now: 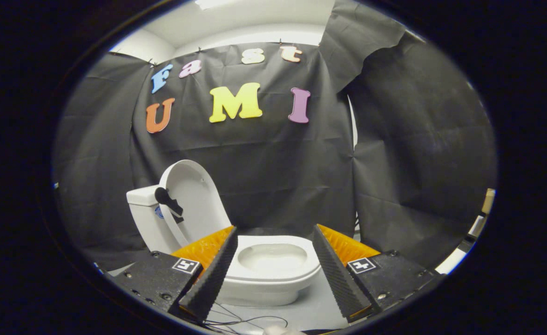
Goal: Open the toilet lid.
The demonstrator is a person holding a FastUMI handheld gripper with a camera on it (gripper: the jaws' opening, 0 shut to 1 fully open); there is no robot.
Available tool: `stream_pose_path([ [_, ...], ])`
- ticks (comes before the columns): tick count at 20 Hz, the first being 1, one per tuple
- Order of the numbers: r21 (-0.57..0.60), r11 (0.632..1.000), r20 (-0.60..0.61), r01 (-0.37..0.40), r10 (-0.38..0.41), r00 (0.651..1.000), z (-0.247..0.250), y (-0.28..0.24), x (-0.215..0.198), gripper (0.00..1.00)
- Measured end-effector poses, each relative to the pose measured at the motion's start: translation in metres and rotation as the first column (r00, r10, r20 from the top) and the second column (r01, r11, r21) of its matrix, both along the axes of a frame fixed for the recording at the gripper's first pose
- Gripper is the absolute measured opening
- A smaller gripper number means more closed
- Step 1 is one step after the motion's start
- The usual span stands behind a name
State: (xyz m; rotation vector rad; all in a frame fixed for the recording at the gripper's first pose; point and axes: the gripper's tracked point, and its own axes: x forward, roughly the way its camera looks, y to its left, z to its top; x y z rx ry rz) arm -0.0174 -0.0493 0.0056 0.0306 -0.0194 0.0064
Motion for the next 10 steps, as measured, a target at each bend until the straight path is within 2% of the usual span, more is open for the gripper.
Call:
stream_pose_path([
  [10,-0.019,1.0,-0.001,-0.014,0.014,1.0,-0.0017,0.0069,-0.0004,1.0],
])
